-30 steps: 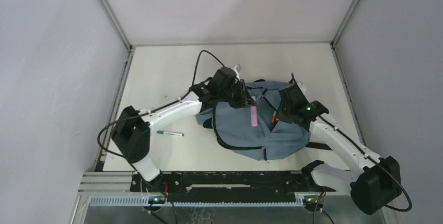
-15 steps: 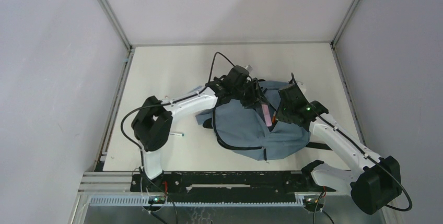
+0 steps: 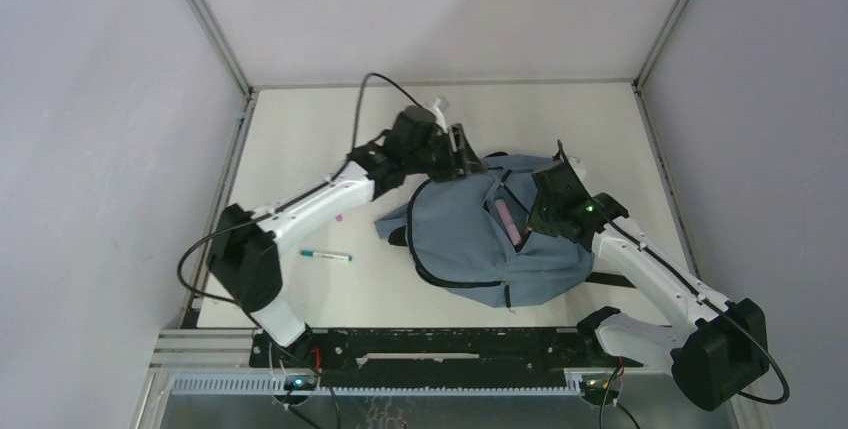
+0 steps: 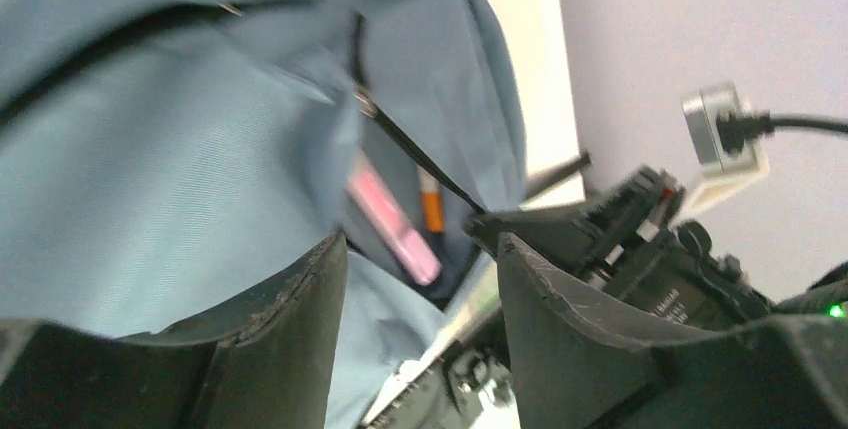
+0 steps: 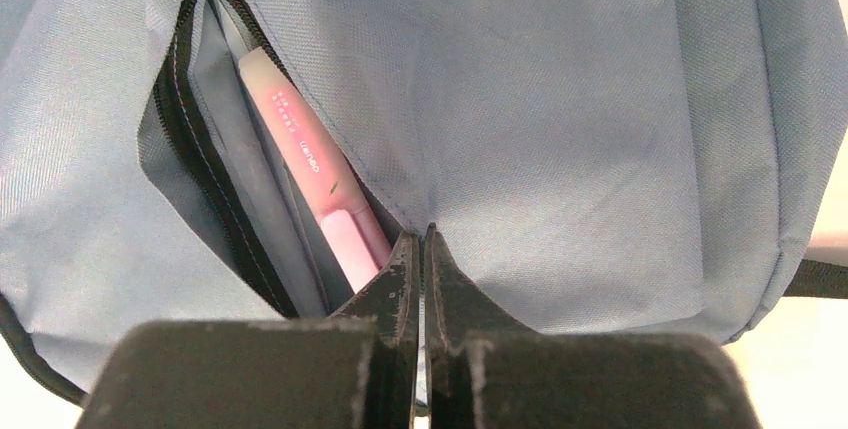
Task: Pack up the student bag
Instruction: Place the stationery in the student bag, then pick up the stationery from the center of the board.
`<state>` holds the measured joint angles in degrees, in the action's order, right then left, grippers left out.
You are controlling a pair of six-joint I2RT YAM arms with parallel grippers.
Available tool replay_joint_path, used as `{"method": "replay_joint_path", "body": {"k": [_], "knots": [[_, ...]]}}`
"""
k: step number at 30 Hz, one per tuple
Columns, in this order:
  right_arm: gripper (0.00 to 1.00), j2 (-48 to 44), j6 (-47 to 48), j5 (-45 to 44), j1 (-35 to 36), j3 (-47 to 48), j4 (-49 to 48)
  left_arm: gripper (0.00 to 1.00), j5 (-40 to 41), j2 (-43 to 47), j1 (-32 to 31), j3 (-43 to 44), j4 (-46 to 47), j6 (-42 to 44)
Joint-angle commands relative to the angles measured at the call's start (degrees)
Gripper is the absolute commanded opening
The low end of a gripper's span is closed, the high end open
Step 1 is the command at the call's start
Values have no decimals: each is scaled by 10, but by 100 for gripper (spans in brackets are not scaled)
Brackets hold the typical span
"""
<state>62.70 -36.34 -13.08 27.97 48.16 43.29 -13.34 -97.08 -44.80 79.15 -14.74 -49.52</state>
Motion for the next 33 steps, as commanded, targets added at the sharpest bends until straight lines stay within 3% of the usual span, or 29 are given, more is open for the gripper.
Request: {"method": "replay_joint_path", "body": {"k": [1,4,7,10,14,16,19,23,33], "knots": [[0,-3,-1,-12,5,21,11,61,78,61,65,-32,-52,105],[0,-3,0,-12,6,21,10,62,124,72,105,-34,-107,172],[0,-1,2,-12,5,20,10,64,219,65,136,-10,-180,256],[0,2,3,-11,6,20,7,71,294,28,159,32,-254,329],[0,3,4,-5,7,21,1,77,229,-48,219,96,-334,362],[0,2,2,-4,7,21,-1,78,175,-82,247,109,-336,370],[0,-1,1,-4,9,21,1,78,155,-136,273,139,-348,382],[0,-3,0,-7,11,21,6,78,119,-211,292,189,-363,406],[0,-15,-3,-18,13,20,20,72,94,-286,304,254,-380,439]]}}
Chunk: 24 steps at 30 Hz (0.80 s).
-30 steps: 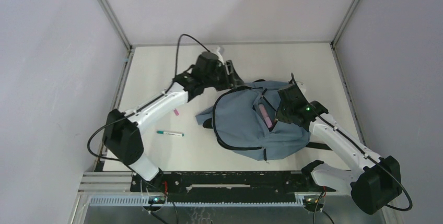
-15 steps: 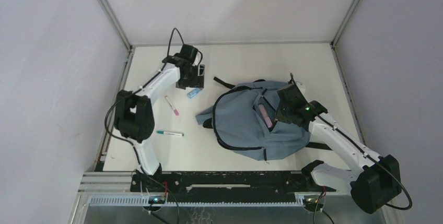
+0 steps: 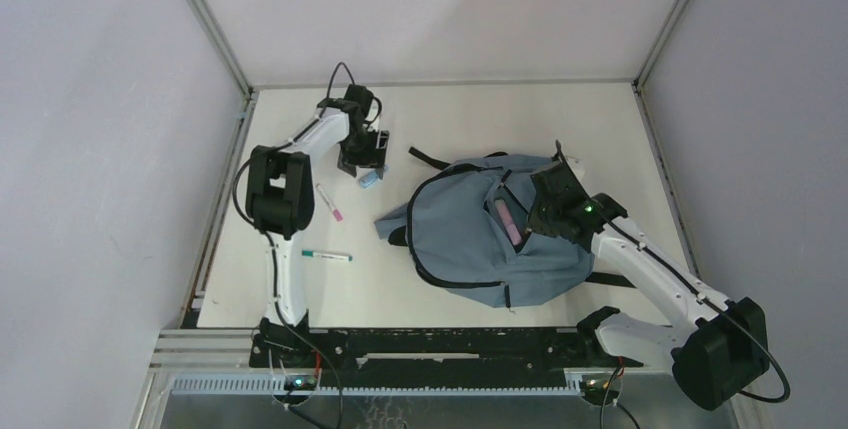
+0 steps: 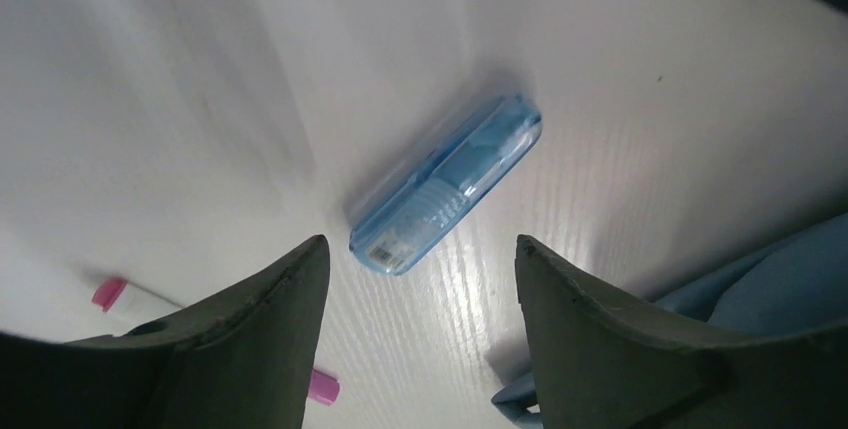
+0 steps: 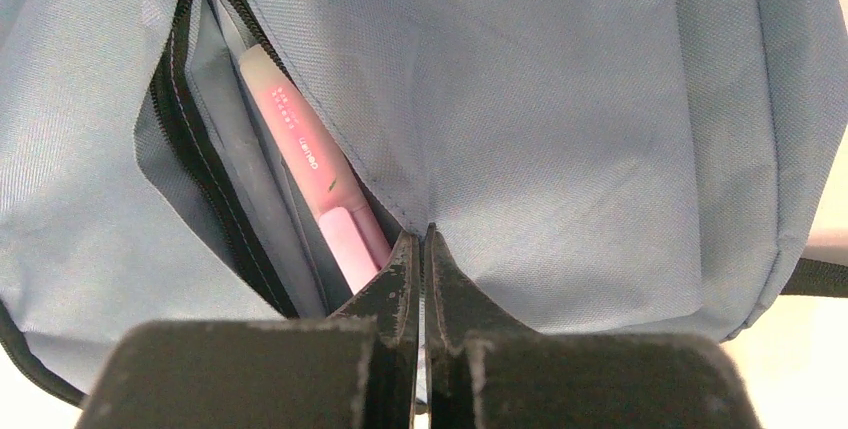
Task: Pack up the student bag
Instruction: Pick up the stationery from the center of the board.
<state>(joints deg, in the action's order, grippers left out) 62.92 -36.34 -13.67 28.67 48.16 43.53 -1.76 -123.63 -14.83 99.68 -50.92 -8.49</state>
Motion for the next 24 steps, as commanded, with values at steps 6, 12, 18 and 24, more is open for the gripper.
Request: {"method": "replay_joint_path", "body": {"k": [6,12,18,24], "knots": [[0,-24,-7,-10,6,13,16,65,-23,-47,7,51,-32,12],[0,-25,-7,-9,6,13,16,55,-25,-52,7,47,-32,1],[0,-25,-8,-5,7,13,11,28,-20,-6,6,28,-12,-17],[0,-28,-6,-6,8,13,12,24,-41,96,5,-23,20,-40]]}}
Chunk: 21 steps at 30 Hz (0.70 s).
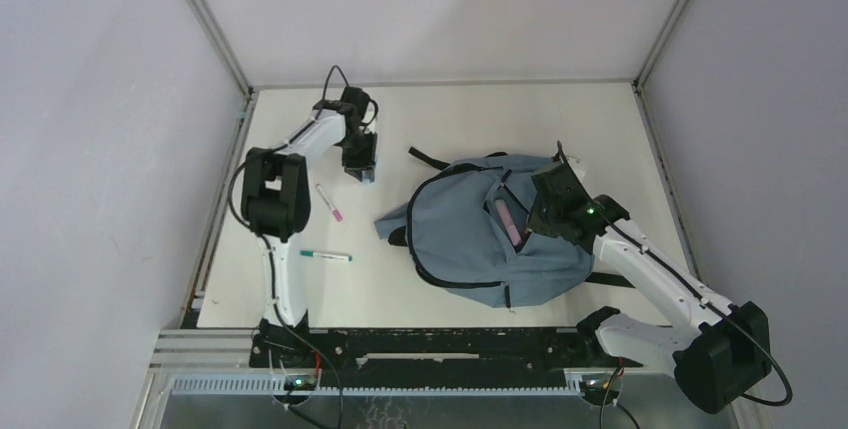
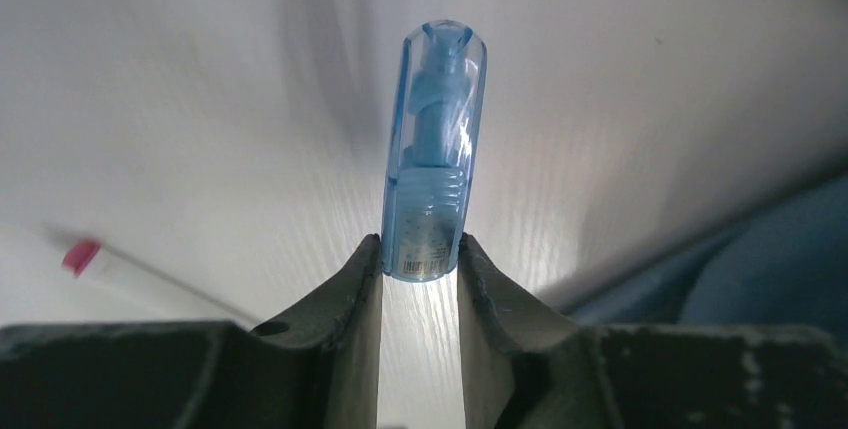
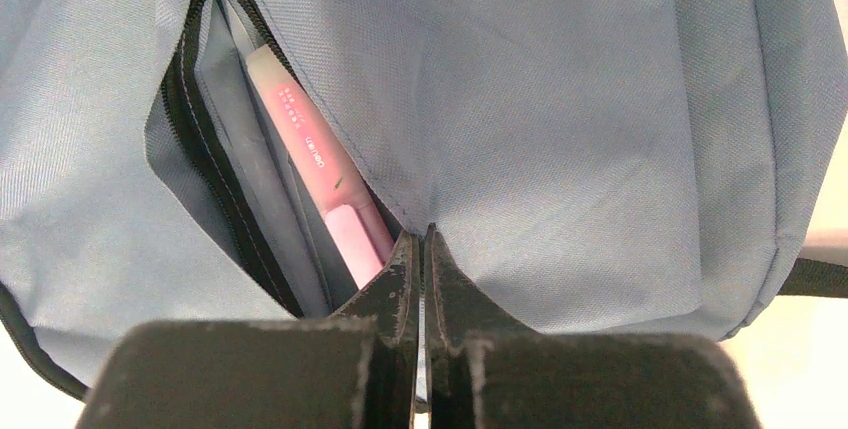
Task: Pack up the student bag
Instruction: Pick up the stationery from the center of the board.
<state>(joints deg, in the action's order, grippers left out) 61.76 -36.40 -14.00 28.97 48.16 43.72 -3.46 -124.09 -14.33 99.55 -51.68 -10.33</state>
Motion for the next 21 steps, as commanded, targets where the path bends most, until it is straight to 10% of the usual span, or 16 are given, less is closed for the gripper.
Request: {"method": "replay_joint_path", "body": {"k": [1,13,21], "knots": [[0,-17,-5,-3,5,13,10,25,-31,115,0,-29,29,-24],[0,-14,-8,-2,7,13,1,23,-101,272,-125,-121,40,-54],[0,-16,-11,-7,7,13,2,21,-262,295,-271,-204,214,-236]]}}
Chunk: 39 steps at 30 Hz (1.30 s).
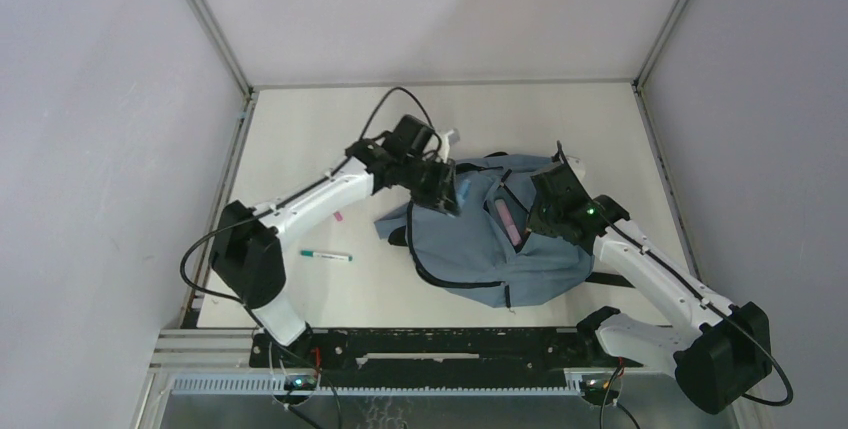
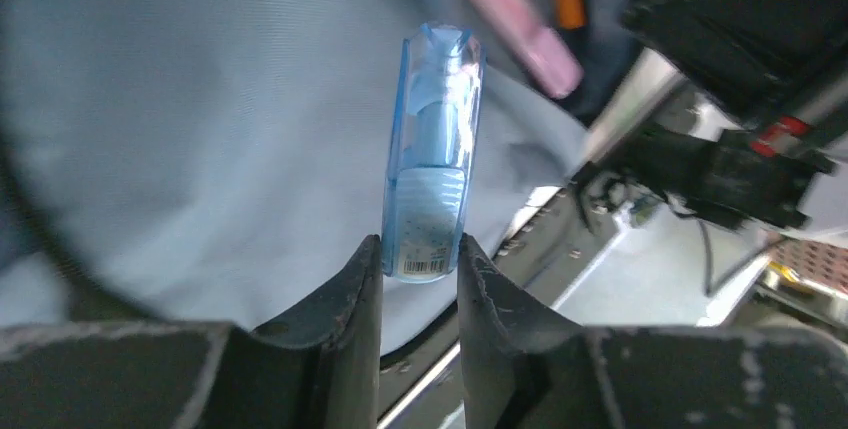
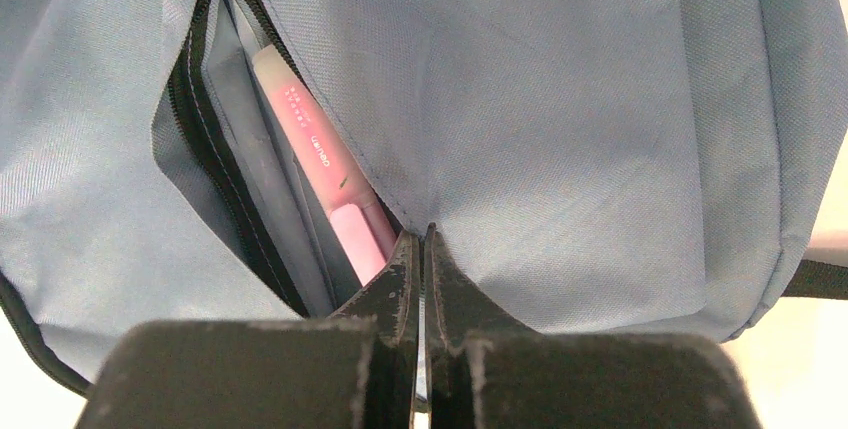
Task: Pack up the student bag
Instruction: Place the stationery in the student bag.
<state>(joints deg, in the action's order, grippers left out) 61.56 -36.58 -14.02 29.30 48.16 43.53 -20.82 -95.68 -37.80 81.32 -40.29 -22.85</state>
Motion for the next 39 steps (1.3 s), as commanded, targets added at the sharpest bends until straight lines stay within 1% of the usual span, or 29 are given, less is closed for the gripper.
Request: {"method": "replay_joint_path", "body": {"k": [1,5,9,14,15,16,17,20,21,22,24,27,30,34,39], "knots": [[0,-14,-9,-7,4,13,5,21,-95,6,-49,-23,118,-131],[0,-15,-9,-9,4,13,7,23,-119,-18,-92,-32,202,-226],[0,-19,-14,-11,3,13,12,23,-121,-48,-107,-41,270,-304],[0,-24,-13,-14,4,13,18,24,-105,-89,-109,-35,313,-351],[0,-26,-12,-16,4,13,20,29,-101,-94,-109,-33,317,-358],[0,-28,-12,-17,4,13,22,38,-99,-100,-109,-31,318,-363],[0,-30,-13,-20,5,13,24,44,-102,-105,-109,-28,318,-368],[0,-34,-14,-26,4,13,31,58,-103,-110,-109,-28,317,-375],[0,-35,-14,-27,4,13,31,62,-102,-108,-109,-29,316,-376],[0,-35,-13,-26,4,12,31,63,-102,-105,-109,-30,316,-375],[0,-36,-14,-25,3,9,28,63,-95,-94,-109,-34,312,-371],[0,-32,-14,-23,3,9,26,56,-71,-64,-108,-40,309,-356],[0,-33,-14,-21,4,9,24,52,-40,-30,-91,-41,278,-322],[0,-38,-11,-24,3,9,28,52,18,31,-39,-72,207,-263],[0,-40,-9,-25,3,7,27,54,153,112,51,-131,85,-161]]}}
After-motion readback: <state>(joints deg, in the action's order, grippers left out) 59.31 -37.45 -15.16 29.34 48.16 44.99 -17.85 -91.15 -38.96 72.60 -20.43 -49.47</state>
